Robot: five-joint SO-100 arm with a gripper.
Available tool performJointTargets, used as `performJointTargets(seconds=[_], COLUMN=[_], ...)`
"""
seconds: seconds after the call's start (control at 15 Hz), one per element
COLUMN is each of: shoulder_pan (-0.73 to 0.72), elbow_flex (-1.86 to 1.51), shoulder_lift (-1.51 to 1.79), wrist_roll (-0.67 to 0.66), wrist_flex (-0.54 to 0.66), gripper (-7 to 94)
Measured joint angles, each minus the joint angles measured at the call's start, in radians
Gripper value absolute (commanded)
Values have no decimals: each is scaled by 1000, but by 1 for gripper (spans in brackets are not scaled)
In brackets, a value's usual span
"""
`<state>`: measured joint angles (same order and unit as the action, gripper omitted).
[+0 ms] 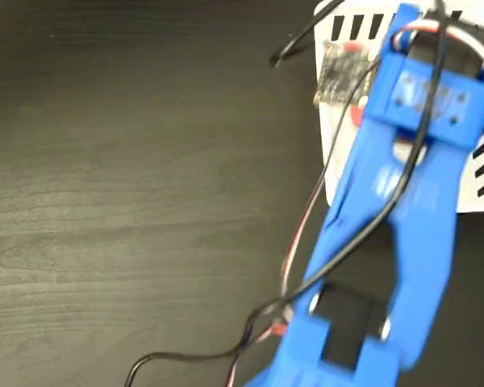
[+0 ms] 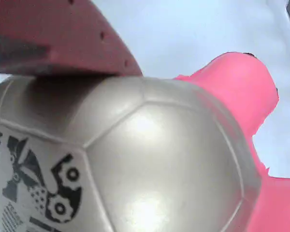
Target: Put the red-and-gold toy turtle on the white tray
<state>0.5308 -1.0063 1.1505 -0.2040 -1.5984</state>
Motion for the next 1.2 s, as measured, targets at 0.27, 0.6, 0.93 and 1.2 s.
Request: performJointTargets(seconds=[0.27,0.6,0.93,1.2], shoulder_pan=[11,28,41,43], elbow_flex=[43,43,-20,-44], shoulder_lift=[-78,-109,-109,-107], wrist_roll=[44,44,2,-3], wrist_flex=[72,75,91,91], gripper=[1,41,56,56])
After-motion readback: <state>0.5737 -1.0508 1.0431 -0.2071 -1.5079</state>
